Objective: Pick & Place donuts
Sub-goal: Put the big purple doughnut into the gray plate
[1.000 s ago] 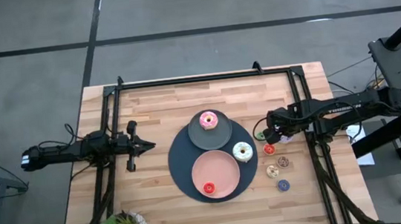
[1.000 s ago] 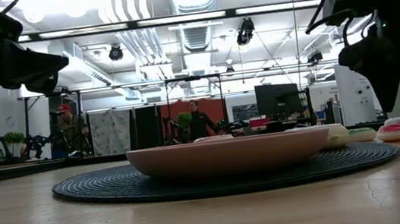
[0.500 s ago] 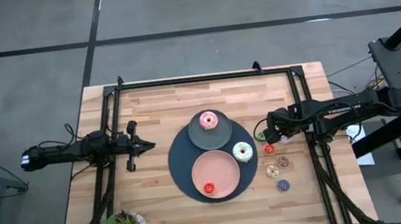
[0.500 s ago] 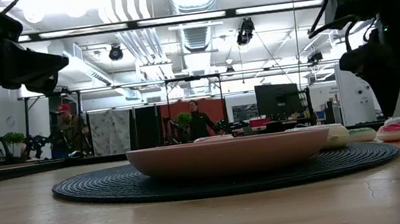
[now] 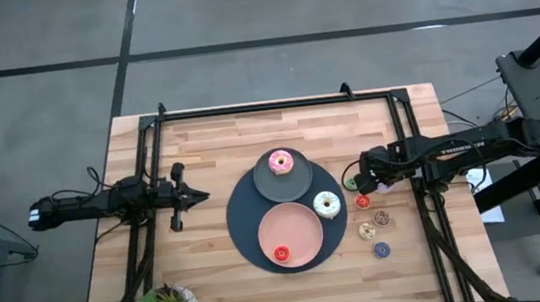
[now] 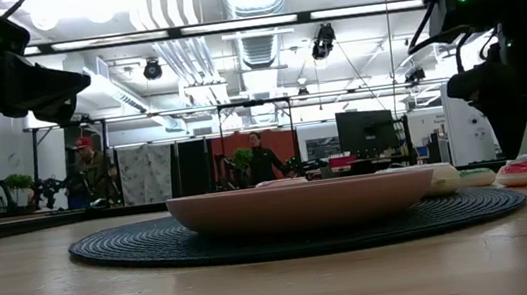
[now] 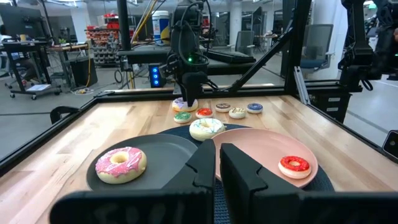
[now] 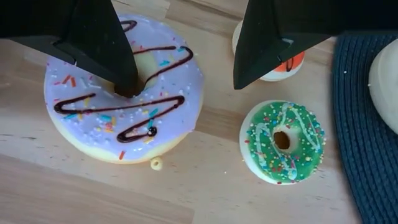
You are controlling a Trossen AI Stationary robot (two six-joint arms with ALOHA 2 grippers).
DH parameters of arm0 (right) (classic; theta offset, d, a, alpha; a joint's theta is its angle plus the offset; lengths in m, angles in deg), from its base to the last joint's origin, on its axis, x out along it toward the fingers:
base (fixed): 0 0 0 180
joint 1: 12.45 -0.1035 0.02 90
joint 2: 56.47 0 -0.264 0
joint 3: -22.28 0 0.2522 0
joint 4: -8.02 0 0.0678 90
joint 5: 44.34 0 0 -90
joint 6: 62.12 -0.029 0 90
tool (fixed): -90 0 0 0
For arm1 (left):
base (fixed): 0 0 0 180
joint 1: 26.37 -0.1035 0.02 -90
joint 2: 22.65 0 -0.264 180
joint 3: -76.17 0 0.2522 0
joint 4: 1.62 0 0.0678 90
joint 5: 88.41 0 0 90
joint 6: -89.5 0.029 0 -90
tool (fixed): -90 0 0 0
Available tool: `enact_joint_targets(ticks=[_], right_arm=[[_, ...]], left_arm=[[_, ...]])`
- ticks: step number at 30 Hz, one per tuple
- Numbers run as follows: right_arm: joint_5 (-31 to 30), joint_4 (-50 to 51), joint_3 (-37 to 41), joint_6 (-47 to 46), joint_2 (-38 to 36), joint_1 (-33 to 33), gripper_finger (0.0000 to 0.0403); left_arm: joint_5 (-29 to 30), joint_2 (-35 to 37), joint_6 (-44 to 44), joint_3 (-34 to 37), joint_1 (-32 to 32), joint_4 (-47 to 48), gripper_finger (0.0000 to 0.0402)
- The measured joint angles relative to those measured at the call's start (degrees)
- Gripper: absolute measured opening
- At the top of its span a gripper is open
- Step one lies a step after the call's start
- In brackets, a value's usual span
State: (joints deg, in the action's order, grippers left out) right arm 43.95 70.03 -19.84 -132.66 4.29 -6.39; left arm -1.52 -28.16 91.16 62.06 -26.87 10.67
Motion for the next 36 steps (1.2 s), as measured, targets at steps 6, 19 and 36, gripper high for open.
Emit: enact_joint_targets(ticks=[6, 19, 36], right_arm=[[0.0, -1.3, -0.5, 0.7, 3.9, 0.0, 0.0254], [0.1, -1.3, -1.3, 2.1, 7.3, 0.0, 0.0237], [0.2, -1.3, -1.2, 2.2, 7.3, 0.3, 0.0161]], left_arm=[[0.0, 0.0, 0.0, 0.0, 0.0, 0.0, 0.0000], [0.0, 0.0, 0.0, 0.0, 0.0, 0.0, 0.0000], [0.0, 0.0, 0.0, 0.0, 0.0, 0.0, 0.0000]])
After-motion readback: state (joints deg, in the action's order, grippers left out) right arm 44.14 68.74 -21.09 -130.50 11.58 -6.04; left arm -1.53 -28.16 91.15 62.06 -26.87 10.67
